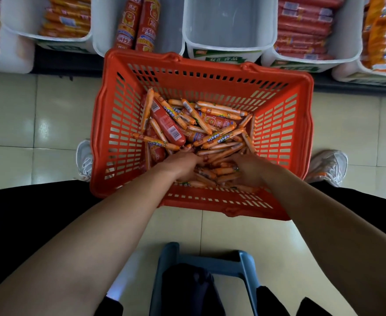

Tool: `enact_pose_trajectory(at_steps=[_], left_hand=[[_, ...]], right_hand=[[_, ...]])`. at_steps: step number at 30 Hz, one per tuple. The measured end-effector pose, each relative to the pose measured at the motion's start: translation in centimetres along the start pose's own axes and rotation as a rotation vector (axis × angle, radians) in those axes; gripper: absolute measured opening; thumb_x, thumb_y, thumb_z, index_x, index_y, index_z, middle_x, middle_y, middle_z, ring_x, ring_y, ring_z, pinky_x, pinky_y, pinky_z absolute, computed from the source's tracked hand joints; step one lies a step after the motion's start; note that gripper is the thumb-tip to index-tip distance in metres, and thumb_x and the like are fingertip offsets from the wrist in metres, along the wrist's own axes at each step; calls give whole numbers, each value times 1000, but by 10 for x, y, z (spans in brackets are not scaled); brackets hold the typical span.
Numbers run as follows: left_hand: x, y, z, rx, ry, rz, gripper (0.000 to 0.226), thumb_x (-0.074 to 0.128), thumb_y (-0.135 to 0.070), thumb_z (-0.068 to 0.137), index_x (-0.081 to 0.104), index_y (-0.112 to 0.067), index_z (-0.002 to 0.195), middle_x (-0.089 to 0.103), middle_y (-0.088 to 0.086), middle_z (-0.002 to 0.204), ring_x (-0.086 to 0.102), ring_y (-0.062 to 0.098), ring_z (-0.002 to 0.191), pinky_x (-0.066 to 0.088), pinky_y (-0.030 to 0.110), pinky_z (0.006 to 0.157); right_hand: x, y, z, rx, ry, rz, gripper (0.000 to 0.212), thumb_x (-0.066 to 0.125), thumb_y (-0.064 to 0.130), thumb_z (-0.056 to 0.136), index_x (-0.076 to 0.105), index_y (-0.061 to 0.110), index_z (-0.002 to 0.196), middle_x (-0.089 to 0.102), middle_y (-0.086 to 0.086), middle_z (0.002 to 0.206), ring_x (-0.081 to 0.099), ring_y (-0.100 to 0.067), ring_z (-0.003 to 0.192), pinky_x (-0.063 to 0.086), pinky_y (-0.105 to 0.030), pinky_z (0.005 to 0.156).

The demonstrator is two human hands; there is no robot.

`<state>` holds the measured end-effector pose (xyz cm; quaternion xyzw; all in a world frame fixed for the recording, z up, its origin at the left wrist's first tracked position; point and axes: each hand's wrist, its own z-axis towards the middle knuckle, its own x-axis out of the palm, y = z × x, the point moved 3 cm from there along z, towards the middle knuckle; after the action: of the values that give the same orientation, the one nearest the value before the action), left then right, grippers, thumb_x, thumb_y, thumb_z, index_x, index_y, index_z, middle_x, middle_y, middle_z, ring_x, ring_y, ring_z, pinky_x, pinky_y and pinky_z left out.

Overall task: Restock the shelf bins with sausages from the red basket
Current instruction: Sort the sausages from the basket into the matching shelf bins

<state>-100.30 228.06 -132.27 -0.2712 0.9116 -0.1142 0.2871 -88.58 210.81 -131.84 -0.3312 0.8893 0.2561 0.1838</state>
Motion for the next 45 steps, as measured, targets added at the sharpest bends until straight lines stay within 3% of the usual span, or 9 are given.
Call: enact_pose_trajectory(at_steps=[7, 17, 22, 25, 28, 32, 37, 41, 45], left_hand=[[2, 4, -5, 22, -116, 105, 33, 61, -38, 94, 65, -35, 127, 57, 1, 133, 40, 29, 124, 37, 43, 101], [-11, 5, -8, -23, -39, -117, 41, 64, -35, 95, 55, -25, 134, 57, 5, 135, 55, 27, 118, 47, 37, 92], [4, 6, -2, 17, 60, 3, 39, 60, -47, 95, 59, -22, 125, 51, 4, 145, 18, 23, 150, 28, 37, 111], [3, 5, -6, 17, 62, -92, 50, 58, -52, 94, 57, -19, 133, 48, 6, 147, 28, 27, 145, 35, 41, 111], [-5, 7, -7, -29, 0, -227, 36, 56, -45, 98, 59, -17, 122, 60, 6, 119, 57, 24, 106, 45, 35, 81], [-19, 10, -13, -68, -47, -362, 34, 56, -49, 97, 57, -17, 109, 61, 2, 94, 59, 18, 81, 44, 33, 65], [-36, 4, -31, -95, -95, -456, 43, 64, -40, 95, 53, -15, 128, 63, 5, 117, 58, 23, 101, 43, 33, 78], [-55, -5, -47, -109, -192, -512, 44, 56, -32, 101, 45, -14, 140, 58, 8, 129, 56, 26, 109, 40, 33, 83], [-85, -11, -66, -112, -350, -610, 54, 56, -34, 101, 38, -18, 150, 53, 5, 142, 56, 27, 119, 43, 34, 90]], right_hand=[[0, -1, -2, 27, -136, -156, 47, 60, 53, 91, 51, 30, 131, 59, 1, 136, 50, -24, 129, 25, -44, 109], [-27, -10, 1, 92, -306, 464, 48, 72, 32, 90, 50, 16, 131, 63, -4, 110, 63, -16, 87, 52, -33, 70], [-21, -13, 2, 123, -306, 567, 37, 72, 29, 91, 56, 16, 122, 62, -1, 92, 62, -14, 69, 43, -23, 50], [-19, -14, 4, 141, -311, 607, 36, 69, 29, 93, 55, 15, 123, 62, -3, 92, 62, -15, 68, 44, -27, 51], [-21, -11, 4, 149, -322, 644, 37, 66, 30, 95, 52, 15, 126, 60, -4, 90, 59, -15, 64, 44, -26, 49], [-28, -4, -1, 190, -344, 674, 44, 62, 37, 97, 48, 12, 131, 62, -3, 89, 61, -15, 65, 41, -25, 48], [-44, 8, -8, 201, -297, 682, 53, 64, 41, 95, 44, 11, 135, 64, -9, 94, 62, -18, 67, 45, -29, 50], [-70, 26, -23, 162, -309, 635, 66, 61, 42, 97, 36, 6, 146, 57, -14, 127, 61, -25, 103, 49, -39, 86], [-98, 39, -46, 87, -364, 662, 30, 66, 39, 94, 56, 16, 111, 63, 1, 96, 59, -16, 76, 44, -29, 66]])
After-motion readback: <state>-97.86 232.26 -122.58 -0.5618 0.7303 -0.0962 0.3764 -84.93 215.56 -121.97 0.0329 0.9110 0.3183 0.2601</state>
